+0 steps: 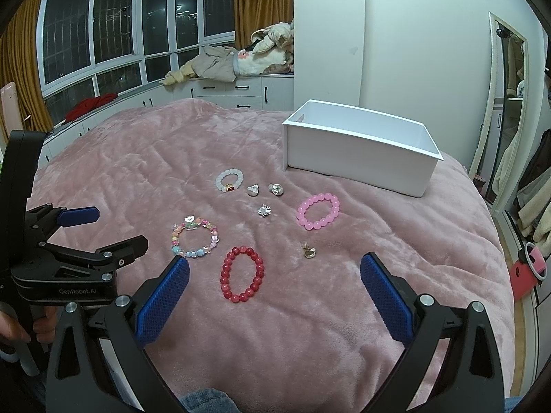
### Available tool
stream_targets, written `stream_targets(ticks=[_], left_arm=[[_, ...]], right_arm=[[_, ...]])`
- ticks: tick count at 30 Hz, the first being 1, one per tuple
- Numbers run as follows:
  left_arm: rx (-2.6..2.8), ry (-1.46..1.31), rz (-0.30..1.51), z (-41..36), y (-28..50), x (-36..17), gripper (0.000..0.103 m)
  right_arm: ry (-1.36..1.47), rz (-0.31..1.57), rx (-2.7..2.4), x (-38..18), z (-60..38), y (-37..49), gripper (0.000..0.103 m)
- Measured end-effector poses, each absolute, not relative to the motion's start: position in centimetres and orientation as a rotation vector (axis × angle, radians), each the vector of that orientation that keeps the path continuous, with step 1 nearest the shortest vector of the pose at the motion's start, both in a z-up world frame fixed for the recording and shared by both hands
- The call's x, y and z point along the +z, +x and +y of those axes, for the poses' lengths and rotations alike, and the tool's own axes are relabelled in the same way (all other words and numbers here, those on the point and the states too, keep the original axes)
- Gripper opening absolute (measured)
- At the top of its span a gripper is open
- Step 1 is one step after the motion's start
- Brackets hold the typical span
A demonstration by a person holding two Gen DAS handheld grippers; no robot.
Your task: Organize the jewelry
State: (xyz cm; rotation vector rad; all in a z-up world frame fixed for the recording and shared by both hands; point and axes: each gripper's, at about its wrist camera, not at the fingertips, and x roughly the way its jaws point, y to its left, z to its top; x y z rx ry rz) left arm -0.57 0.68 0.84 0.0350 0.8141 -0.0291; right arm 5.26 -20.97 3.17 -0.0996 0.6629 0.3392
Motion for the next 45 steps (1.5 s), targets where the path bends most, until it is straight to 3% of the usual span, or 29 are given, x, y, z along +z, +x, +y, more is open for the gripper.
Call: stream_targets(ticks=[35,45], left_arm=[[-0.067,-0.01,0.879,0.5,0.8,0.0,0.1],[-0.091,0.147,0.854,-1.5,3.8,0.9,0.1]], right_arm=[[-0.039,0.706,0.331,3.7,-21.9,7.2,0.098],[-0.01,0.728,0.345,5.1,-21.7,11.2,0.098]])
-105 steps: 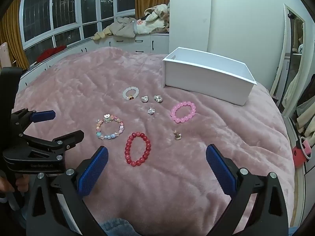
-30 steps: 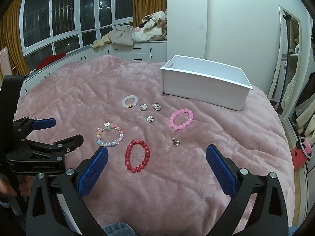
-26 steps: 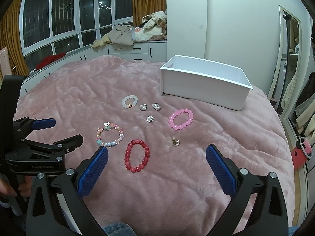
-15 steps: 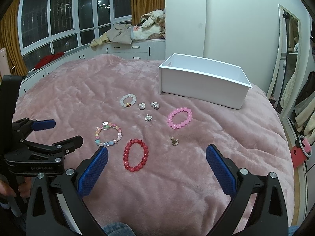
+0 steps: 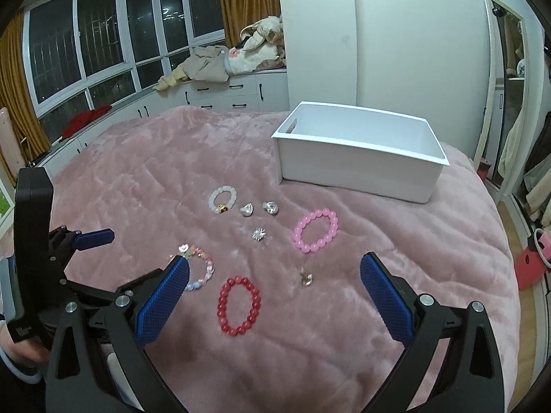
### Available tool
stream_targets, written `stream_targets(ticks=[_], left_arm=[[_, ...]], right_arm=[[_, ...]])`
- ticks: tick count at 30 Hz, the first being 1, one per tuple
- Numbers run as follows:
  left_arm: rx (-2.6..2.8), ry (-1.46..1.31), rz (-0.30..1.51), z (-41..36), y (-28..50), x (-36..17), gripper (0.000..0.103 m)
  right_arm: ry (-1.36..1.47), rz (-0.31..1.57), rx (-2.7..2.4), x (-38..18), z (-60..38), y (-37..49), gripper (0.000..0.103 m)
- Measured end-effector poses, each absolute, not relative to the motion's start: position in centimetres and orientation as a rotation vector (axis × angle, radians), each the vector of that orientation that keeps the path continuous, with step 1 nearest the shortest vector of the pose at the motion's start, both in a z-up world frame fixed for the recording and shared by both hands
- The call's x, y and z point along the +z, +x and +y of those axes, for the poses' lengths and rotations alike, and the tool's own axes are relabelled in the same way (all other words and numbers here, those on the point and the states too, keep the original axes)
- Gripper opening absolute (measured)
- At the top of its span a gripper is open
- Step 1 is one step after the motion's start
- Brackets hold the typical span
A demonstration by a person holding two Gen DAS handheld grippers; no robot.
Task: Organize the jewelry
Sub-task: 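Grasp the multicolour beaded bracelet with the left tool while the right tool grasps the pink bead bracelet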
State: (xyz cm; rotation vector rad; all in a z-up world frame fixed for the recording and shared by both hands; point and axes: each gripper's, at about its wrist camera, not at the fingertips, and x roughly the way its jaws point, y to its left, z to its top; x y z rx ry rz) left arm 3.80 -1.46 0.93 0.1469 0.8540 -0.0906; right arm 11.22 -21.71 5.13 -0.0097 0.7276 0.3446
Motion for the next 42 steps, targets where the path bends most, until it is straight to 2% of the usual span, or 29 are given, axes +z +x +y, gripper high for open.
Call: stream_targets(ticks=[10,17,22,24,26,31,37,39,42], left_arm=[[-0.088,0.136,0.889,-0.3,9.3,0.5,0.1],[-0.096,0.17,0.929,0.0,12.1,-0.5,0.1],[-0.115,0.199,0.965,0.0,13.5,-1.5,0.098],[-0.128,0.215,0.994,0.0,14.0,-2.2,0.094],[-0.143,0.23,1.033,0.0,14.2,-3.0,0.083],[-0.148,0.245,1.072,0.3,13.6,-4.1,0.082],[-0.11,0.28,1.093,0.1,13.3,-5.4,0.08],[-0.104,0.286,1.101,0.1,13.3,-5.9,0.076],[-0.104,0.272,1.126,0.2,13.3,-6.8,0.065]], right_arm=[[-0.014,0.755,0.333,5.5,-21.9,17.3,0.091],[-0.063,0.76,0.323,5.6,-21.6,23.4,0.08],[-0.099,0.791,0.317,4.2,-21.7,26.5,0.078],[-0.118,0.824,0.313,3.1,-21.8,27.5,0.077],[-0.13,0.864,0.307,1.9,-22.0,28.2,0.073],[-0.135,0.951,0.285,-1.6,-23.1,29.4,0.07],[-0.15,1.012,0.285,-4.9,-23.6,30.1,0.051],[-0.154,1.031,0.291,-5.9,-23.7,30.3,0.051],[-0.148,1.056,0.298,-6.8,-24.0,30.5,0.051]])
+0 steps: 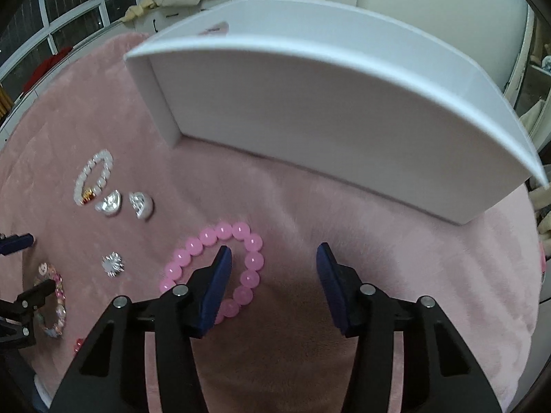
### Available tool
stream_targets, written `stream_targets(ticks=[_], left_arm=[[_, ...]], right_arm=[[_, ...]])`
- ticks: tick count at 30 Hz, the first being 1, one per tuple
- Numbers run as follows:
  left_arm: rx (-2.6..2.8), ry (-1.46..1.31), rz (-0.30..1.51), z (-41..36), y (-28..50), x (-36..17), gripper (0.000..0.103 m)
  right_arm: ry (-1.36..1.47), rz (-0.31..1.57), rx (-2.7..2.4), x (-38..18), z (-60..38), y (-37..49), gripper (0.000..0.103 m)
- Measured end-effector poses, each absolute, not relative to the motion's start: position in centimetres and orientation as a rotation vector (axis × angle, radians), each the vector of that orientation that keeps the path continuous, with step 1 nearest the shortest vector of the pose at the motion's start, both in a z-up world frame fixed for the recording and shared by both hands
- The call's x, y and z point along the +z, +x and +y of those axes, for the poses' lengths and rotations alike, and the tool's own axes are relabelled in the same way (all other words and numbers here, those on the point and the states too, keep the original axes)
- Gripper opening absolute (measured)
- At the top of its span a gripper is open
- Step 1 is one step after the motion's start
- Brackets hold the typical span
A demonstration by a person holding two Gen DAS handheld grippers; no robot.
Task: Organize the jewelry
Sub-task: 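Grasp the multicolour beaded bracelet with the left tool while the right tool grasps the pink bead bracelet, then carry both bracelets into the white box and open both tools to release them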
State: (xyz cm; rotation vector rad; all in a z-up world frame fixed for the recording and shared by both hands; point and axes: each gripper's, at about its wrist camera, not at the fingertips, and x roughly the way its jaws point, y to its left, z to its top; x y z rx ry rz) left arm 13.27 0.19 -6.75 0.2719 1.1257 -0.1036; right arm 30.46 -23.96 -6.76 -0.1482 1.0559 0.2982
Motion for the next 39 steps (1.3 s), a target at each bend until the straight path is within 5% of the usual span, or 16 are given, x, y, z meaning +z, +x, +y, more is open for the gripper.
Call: stream_targets(ticks=[3,8,17,24,39], left_arm=[[-0.09,0.297,1.125,-0.1,13.0,-7.3,0.059],[-0.117,0.313,1.116,-1.1,12.2,-7.6,0.03],[-0.126,0.328,1.112,-1.7,12.3,-7.3,0.029],[-0.167,0.288,1.072,-2.6,12.5,-3.4,0.029],[-0.35,0.216,0.887,-9.7,21.6,11.0,0.029]], right_arm=[[-0.158,1.06,0.303,-7.2,-24.0,30.6,0.052],[-0.192,1.054,0.309,-7.6,-23.9,30.3,0.045],[-0.185,1.04,0.324,-7.6,-23.6,29.6,0.014],[0.02,1.016,0.404,-5.8,-25.6,29.3,0.012],[0.198,0.692,0.529,10.0,-28.5,29.2,0.012]])
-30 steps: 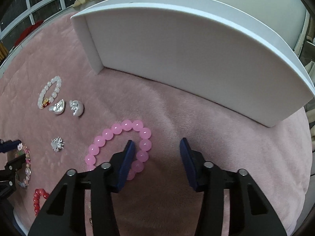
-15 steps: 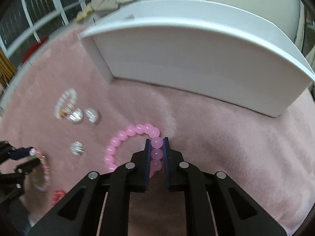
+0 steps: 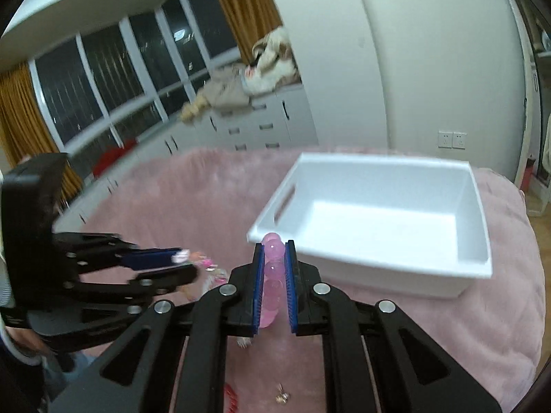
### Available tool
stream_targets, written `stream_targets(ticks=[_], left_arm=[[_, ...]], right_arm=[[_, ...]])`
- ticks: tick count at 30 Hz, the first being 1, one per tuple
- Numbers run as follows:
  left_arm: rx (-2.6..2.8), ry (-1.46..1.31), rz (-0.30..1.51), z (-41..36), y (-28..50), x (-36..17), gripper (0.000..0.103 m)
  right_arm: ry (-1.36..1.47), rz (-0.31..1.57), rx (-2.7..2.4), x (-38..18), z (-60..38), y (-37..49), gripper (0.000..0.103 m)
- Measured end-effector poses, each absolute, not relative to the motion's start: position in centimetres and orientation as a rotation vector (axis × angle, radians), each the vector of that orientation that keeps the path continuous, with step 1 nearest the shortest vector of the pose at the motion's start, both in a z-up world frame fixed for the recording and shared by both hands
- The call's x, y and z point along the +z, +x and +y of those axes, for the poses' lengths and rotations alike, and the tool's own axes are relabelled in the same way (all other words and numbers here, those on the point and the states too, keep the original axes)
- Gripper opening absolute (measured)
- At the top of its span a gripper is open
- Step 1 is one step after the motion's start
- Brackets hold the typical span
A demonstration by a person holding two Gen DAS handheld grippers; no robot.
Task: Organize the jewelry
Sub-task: 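Carry both bracelets into the white box and open both tools to release them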
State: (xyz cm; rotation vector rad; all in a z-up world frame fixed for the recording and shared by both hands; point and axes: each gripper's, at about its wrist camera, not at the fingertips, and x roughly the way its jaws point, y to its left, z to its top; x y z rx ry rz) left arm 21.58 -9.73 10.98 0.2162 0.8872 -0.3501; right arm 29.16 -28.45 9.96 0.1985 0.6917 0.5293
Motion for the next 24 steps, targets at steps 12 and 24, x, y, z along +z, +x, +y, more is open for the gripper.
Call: stream_targets(ticks=[12,24], left_arm=[[-0.341,0.231,0.912,-16.4,34.4,15.1,0.029],[-0.235,0.169,1.07,-17.2,42.6,4.0,0.029]], right_arm=[[0.158,0.694,0.397,13.5,-32.2,38.9,0.012],[0.089,0.979,0.261,5.2,-34.0,47.1,0.012]])
